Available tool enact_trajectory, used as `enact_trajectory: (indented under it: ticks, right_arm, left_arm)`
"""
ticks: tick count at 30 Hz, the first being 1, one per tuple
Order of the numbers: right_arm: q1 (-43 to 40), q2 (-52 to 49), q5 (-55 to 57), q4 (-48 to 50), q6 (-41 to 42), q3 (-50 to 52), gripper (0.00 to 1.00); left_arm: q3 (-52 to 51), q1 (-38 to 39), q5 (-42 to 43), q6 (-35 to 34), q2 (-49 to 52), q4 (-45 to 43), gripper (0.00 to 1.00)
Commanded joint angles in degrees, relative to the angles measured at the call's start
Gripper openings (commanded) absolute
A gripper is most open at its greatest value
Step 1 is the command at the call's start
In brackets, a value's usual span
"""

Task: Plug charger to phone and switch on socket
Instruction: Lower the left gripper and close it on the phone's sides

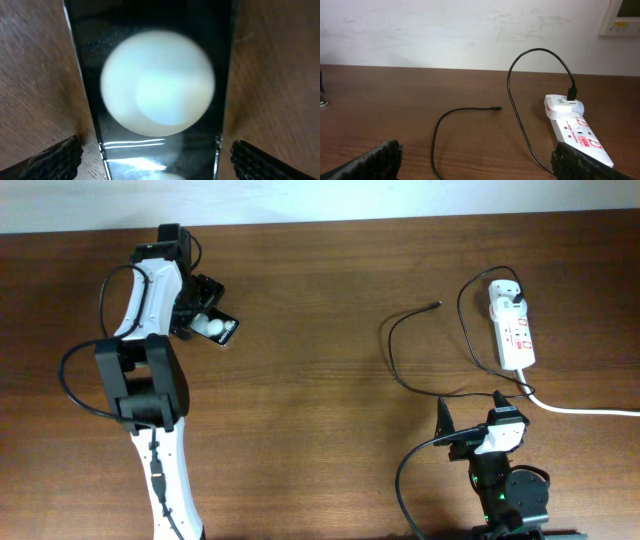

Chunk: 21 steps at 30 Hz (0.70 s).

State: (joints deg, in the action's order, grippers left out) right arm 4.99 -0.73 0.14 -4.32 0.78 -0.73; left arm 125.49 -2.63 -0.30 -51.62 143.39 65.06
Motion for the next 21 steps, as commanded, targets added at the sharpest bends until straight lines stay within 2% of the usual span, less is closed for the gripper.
enact_trajectory:
  ticks: [1, 13, 14, 16, 20, 21]
  right_arm:
    - [-0.20, 0.42, 0.13, -0.24, -0.35, 0.42, 0.98]
    - [-0.20, 0.42, 0.13, -0.24, -0.35, 0.42, 0.99]
    - [-0.20, 0.42, 0.13, -0.24, -0.35, 0.42, 0.99]
    - [-0.20, 0.42, 0.13, -0.24, -0.35, 0.42, 0.99]
    - [-0.20, 0.42, 0.13, -0.24, -0.35, 0.42, 0.99]
    - [-0.20, 0.42, 0.13, -0.24, -0.35, 0.42, 0.99]
  left_arm:
    - [0.76, -0.11, -1.03, 0.90, 0.85, -0.76, 0.99]
    - [0.72, -0.07, -0.98, 0.90, 4.28, 0.76, 0.99]
    - [0.72, -0.07, -0.85, 0.90, 4.48, 0.76, 0.97]
    - [0.72, -0.07, 0.11, 0.90, 4.59, 0.79, 0.86]
    - [0.72, -0.07, 0.59, 0.92, 4.61, 2.01, 0.84]
    - [0.72, -0.07, 0.52, 0.92, 4.61, 2.82, 0.80]
